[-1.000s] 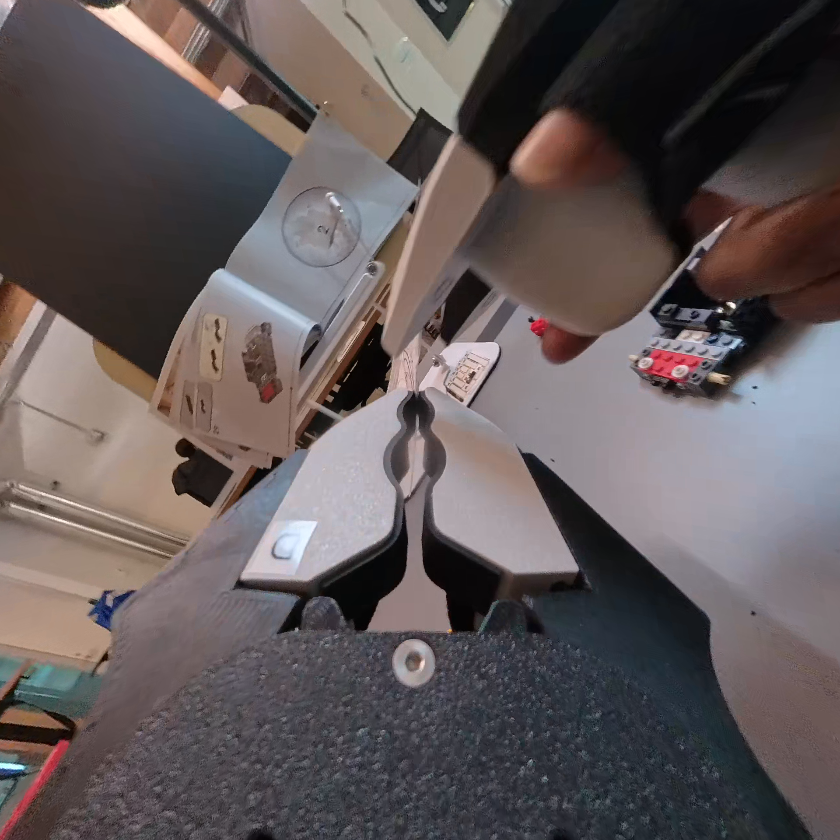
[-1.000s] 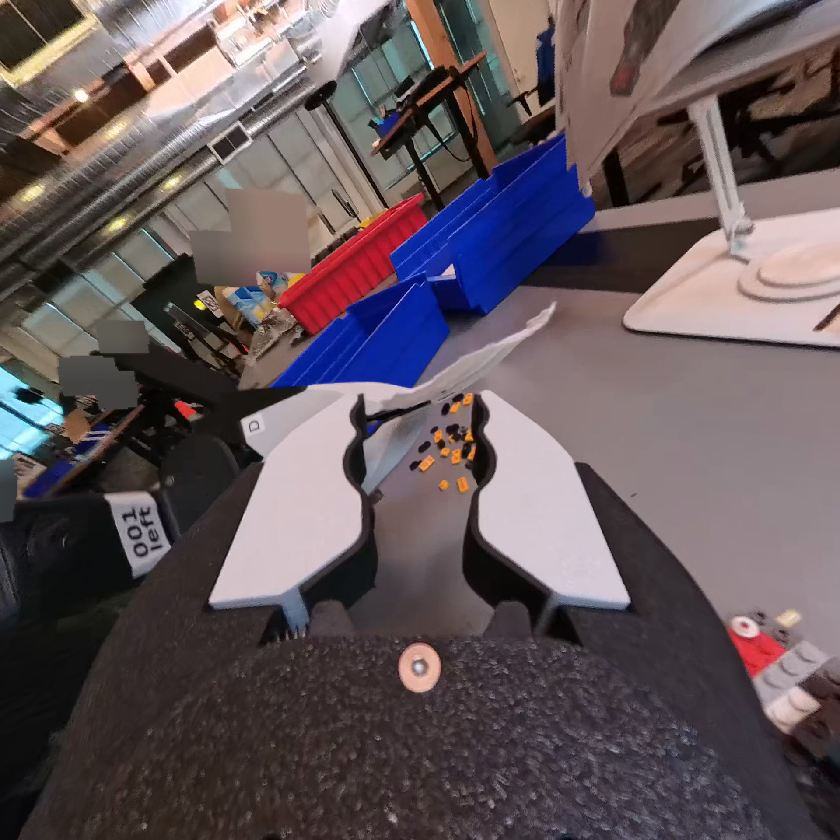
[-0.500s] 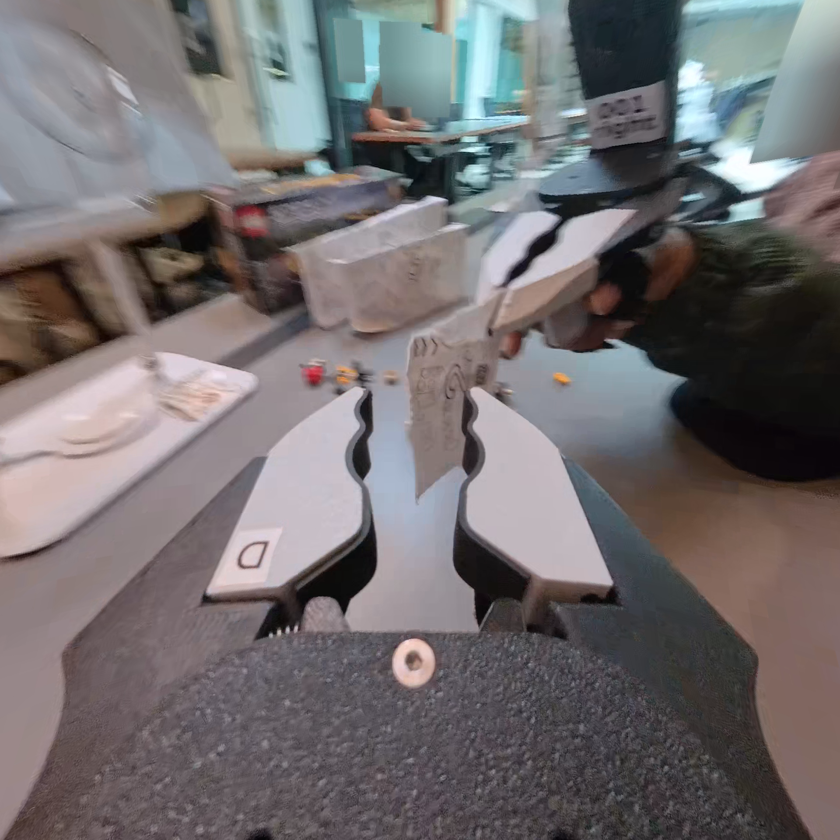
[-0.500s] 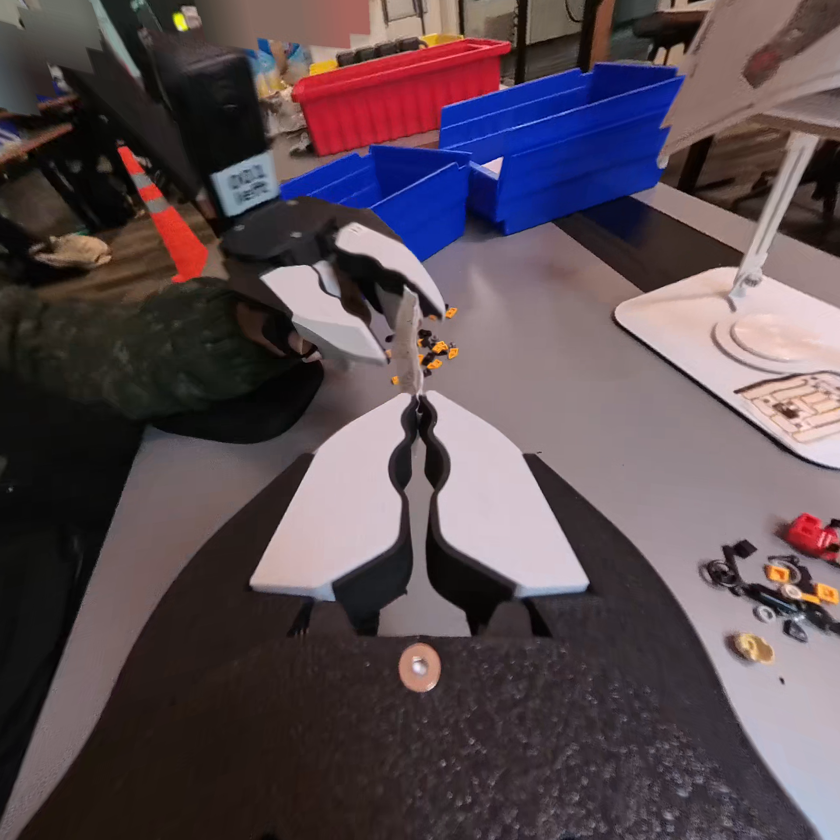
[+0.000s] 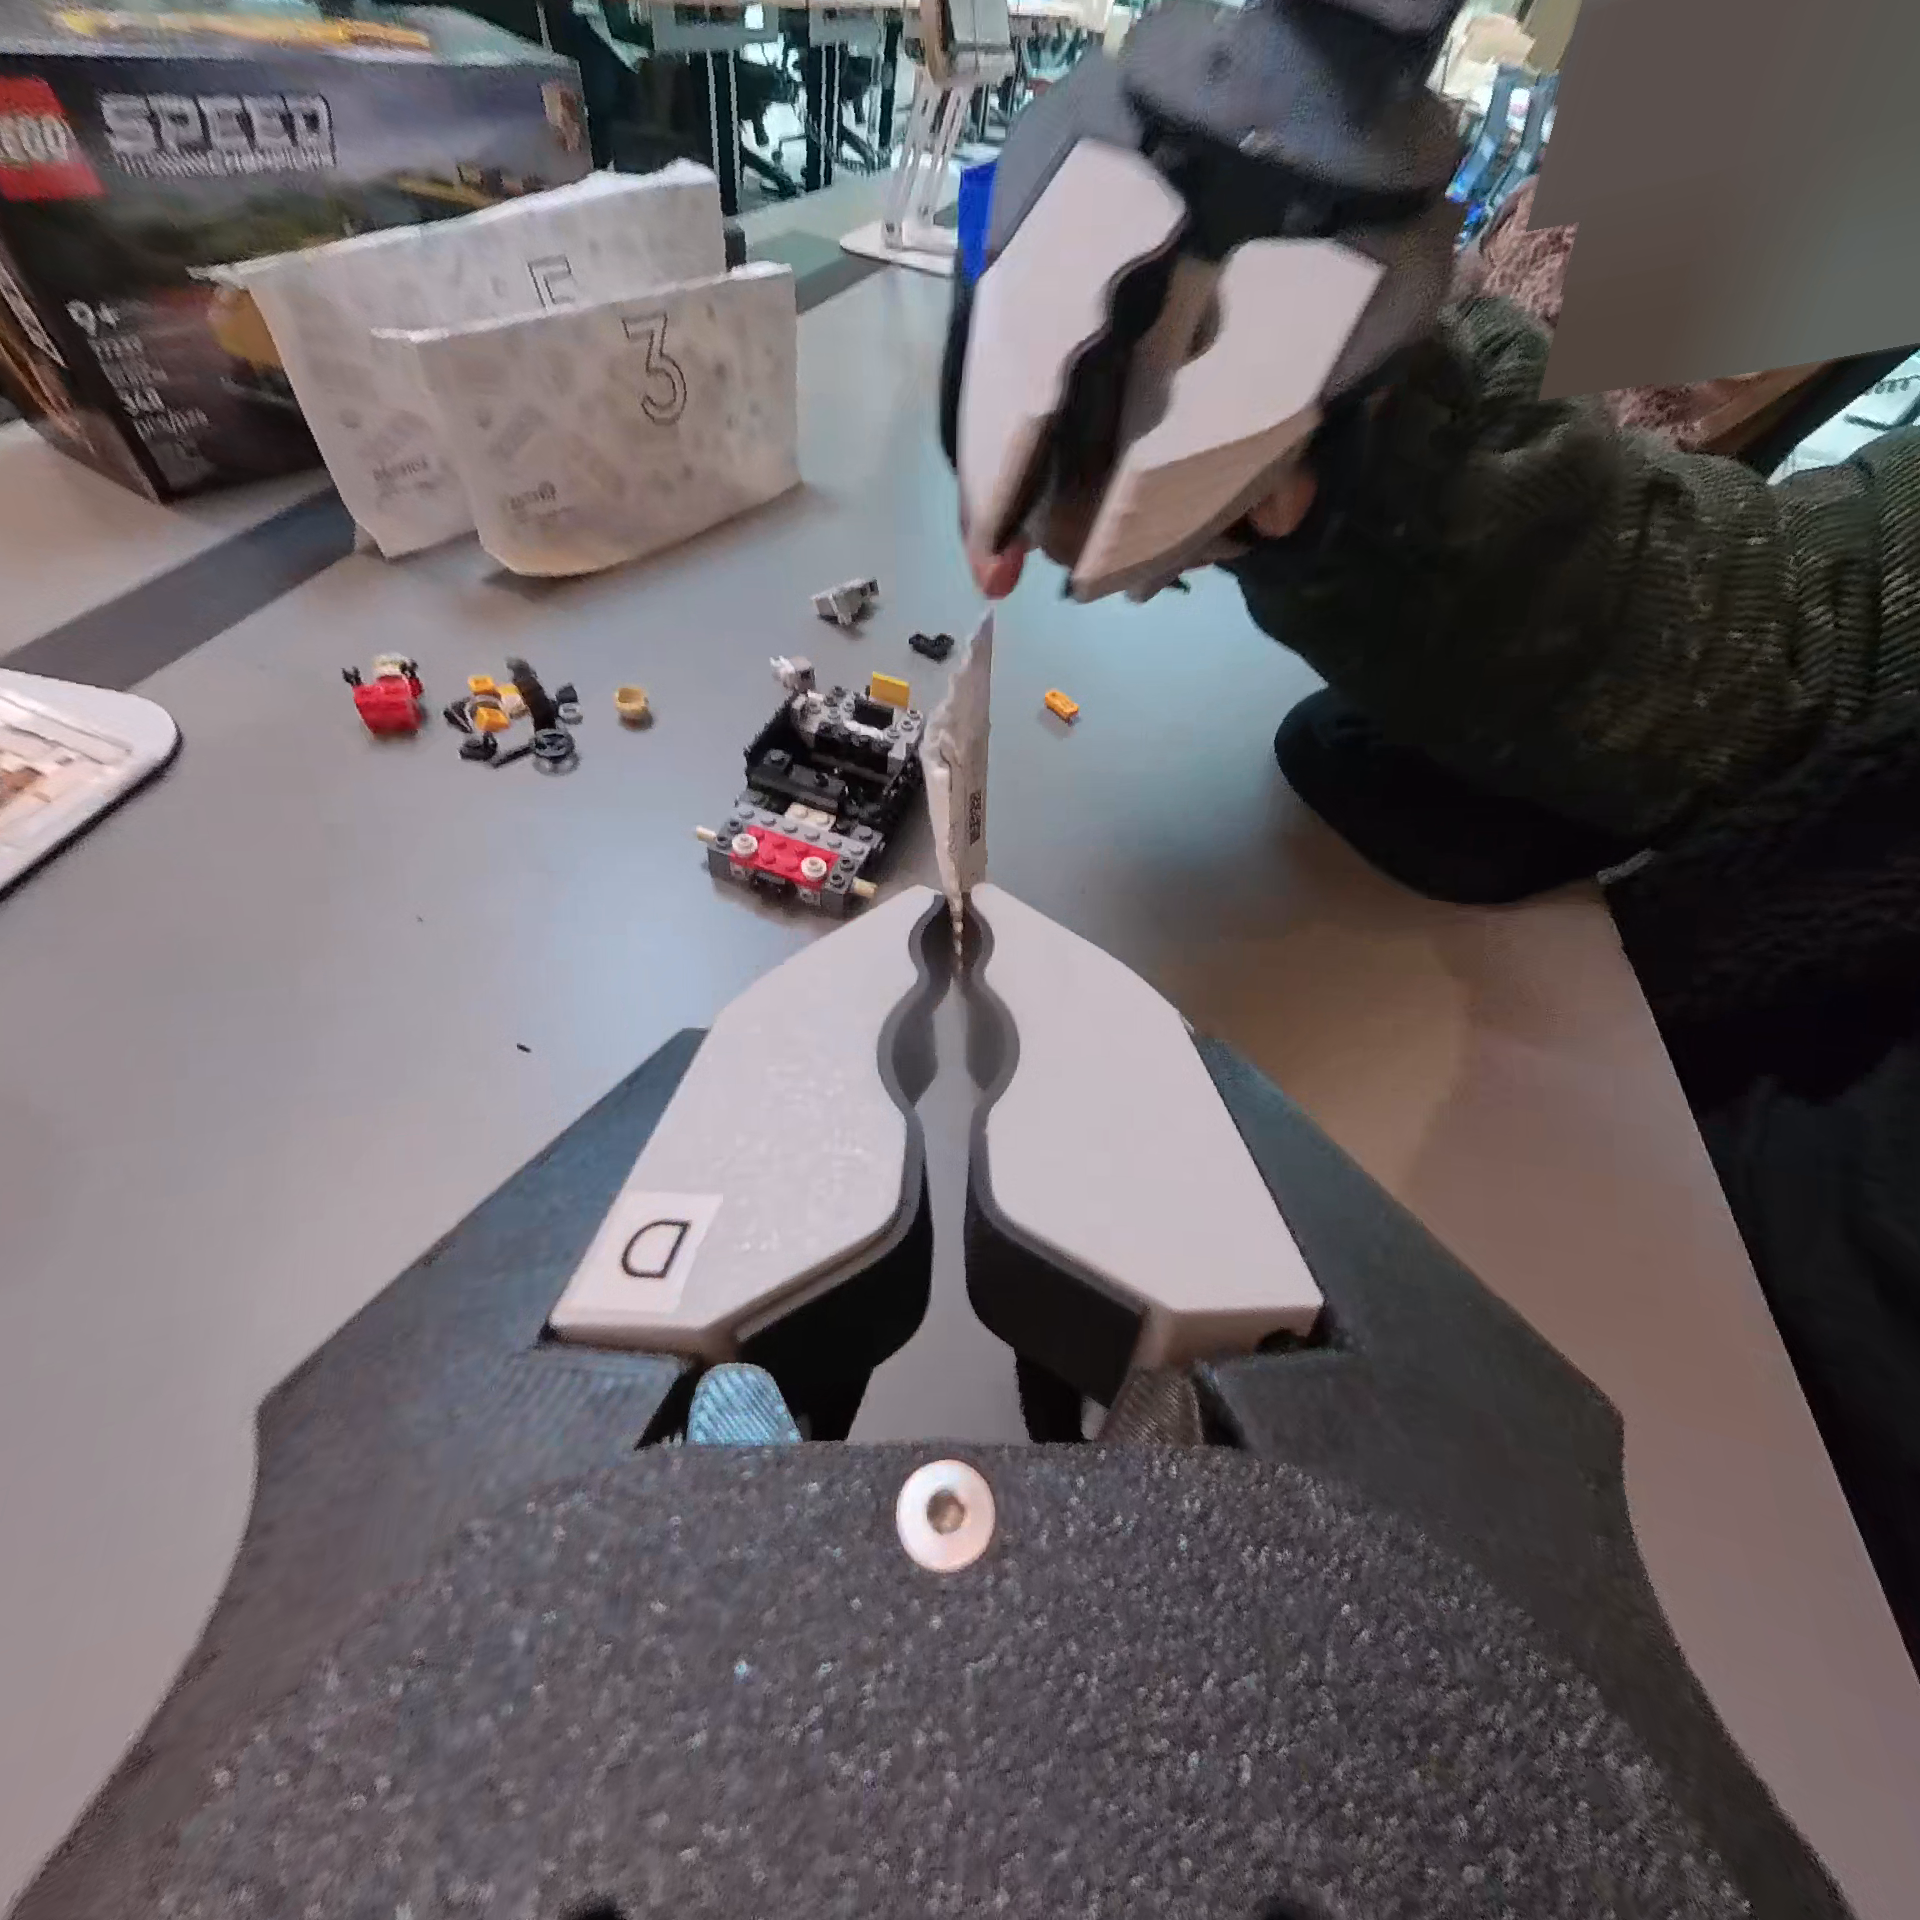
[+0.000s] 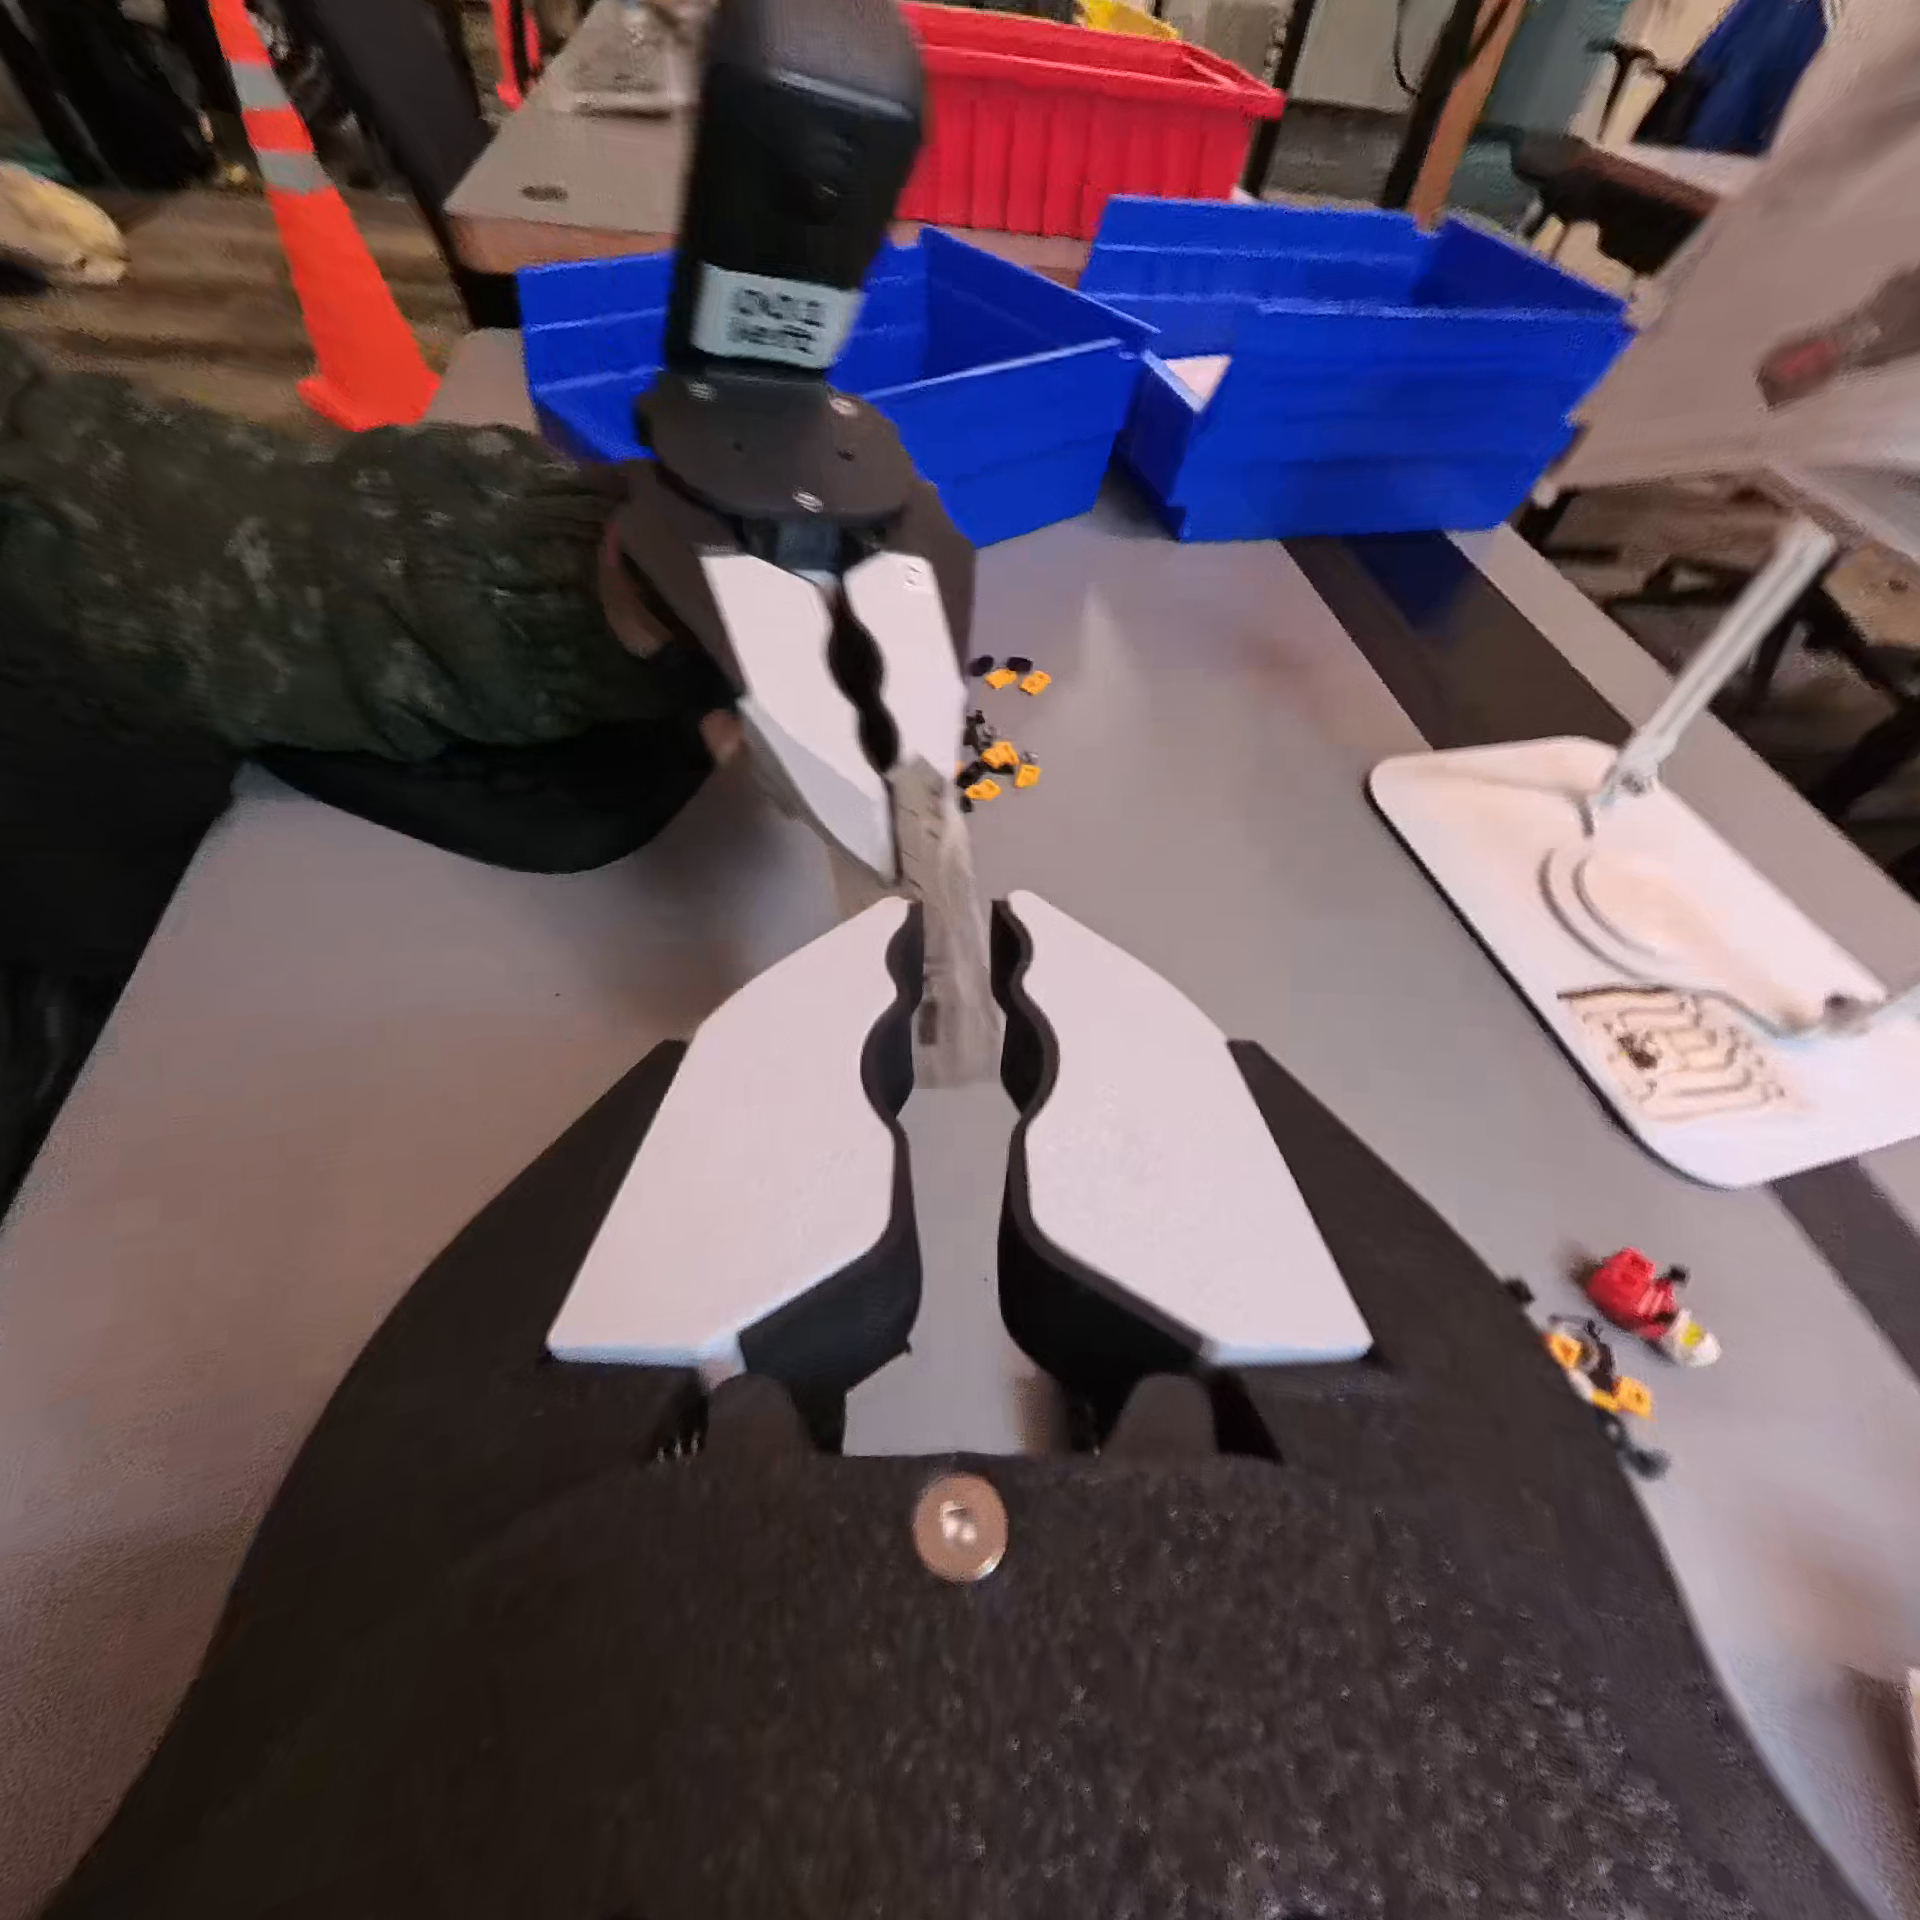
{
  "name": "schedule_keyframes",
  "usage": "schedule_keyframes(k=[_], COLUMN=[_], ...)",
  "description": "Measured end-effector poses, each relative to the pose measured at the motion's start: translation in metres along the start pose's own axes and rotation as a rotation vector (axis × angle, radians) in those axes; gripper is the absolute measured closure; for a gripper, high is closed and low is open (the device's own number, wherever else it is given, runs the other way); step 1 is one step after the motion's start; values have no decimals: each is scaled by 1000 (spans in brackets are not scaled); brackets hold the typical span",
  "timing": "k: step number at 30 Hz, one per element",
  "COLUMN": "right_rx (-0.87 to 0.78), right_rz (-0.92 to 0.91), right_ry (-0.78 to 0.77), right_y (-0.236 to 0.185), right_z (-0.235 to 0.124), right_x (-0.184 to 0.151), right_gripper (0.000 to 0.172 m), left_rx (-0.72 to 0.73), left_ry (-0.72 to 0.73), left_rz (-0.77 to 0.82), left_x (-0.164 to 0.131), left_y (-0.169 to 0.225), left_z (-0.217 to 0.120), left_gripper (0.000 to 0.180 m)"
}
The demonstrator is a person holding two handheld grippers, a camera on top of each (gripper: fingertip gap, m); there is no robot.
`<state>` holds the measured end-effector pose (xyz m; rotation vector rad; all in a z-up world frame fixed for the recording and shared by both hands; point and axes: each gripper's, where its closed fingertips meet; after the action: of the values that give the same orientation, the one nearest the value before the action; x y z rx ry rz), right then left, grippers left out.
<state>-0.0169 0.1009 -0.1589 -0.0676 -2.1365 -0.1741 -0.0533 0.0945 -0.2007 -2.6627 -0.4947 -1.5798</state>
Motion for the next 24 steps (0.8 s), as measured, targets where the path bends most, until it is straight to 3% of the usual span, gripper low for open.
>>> schedule_keyframes(k=[3,6,14,24], right_rx=[45,9,93,302], right_rz=[-90,-103,-77,-78], right_ry=[-106,-224,-261,-362], right_y=[-22,-16,-22,-54], right_z=[8,25,42,46], right_x=[-8,-31,-50,-71], right_gripper=[171,171,172,172], left_rx=[-19,-43,-143,-128], left_ry=[-43,-94,-214,-279], left_rz=[-6,8,80,136], left_x=[-7,-15,-37,-48], left_y=[2,7,27,31], left_z=[7,14,27,35], left_gripper=[180,180,180,178])
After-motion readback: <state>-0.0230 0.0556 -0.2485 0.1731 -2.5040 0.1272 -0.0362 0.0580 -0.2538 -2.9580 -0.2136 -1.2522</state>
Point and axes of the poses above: each gripper's, where its closed fingertips meet, z out along the fingers, x out of its top, y = z × x across the jaws, and after that the axes turned 12 degrees about -y, right-handed
